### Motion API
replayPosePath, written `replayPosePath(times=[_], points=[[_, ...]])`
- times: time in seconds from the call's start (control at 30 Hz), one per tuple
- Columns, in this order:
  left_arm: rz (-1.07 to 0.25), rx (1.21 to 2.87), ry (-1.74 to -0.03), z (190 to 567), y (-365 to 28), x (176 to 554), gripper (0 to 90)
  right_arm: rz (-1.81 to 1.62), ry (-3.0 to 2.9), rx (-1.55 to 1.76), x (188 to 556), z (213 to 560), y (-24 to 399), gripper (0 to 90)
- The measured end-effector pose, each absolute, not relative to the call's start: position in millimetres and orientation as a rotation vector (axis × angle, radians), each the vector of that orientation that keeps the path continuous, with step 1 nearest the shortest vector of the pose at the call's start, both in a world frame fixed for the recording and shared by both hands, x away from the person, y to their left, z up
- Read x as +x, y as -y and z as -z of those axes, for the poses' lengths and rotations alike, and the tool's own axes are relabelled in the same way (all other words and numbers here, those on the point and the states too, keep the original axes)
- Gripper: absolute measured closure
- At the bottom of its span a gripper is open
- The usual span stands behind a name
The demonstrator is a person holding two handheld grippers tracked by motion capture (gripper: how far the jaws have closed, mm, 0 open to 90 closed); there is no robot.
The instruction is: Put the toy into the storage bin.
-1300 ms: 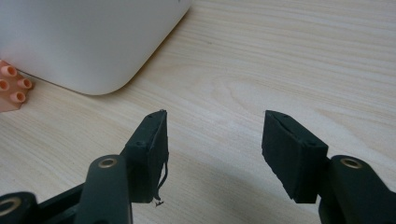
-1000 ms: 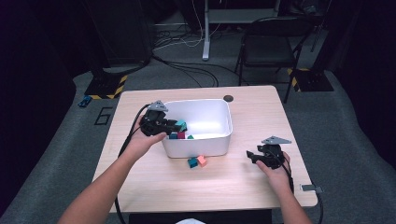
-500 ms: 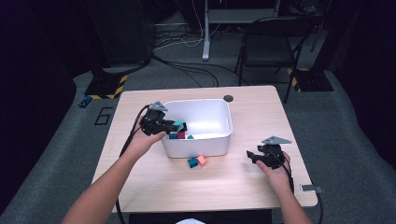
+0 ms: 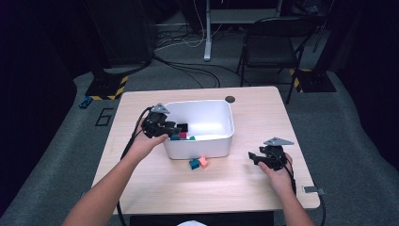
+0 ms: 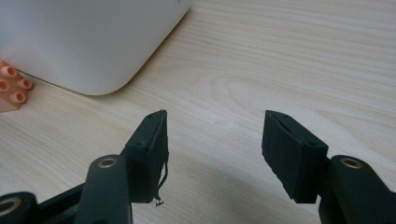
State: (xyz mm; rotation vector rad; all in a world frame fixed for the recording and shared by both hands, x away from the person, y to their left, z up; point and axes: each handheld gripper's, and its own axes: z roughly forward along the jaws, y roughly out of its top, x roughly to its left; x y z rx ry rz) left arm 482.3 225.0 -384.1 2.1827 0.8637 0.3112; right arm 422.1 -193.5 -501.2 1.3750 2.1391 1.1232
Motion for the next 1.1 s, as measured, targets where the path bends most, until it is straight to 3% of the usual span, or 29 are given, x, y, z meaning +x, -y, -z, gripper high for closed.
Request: replayPosePath(times=[0.73,1.1], points=[[-0.285,2.09,-0.757,356.4,-230.2,447.5,46.3,-1.114,-2.144,1.37,422.6,502.1,192.9,40.4],[-0.269,2.091,-0.654,346.2,-223.3,420.9,46.2,-1.121,-2.139,1.379,422.1,501.6,192.8,40.4]])
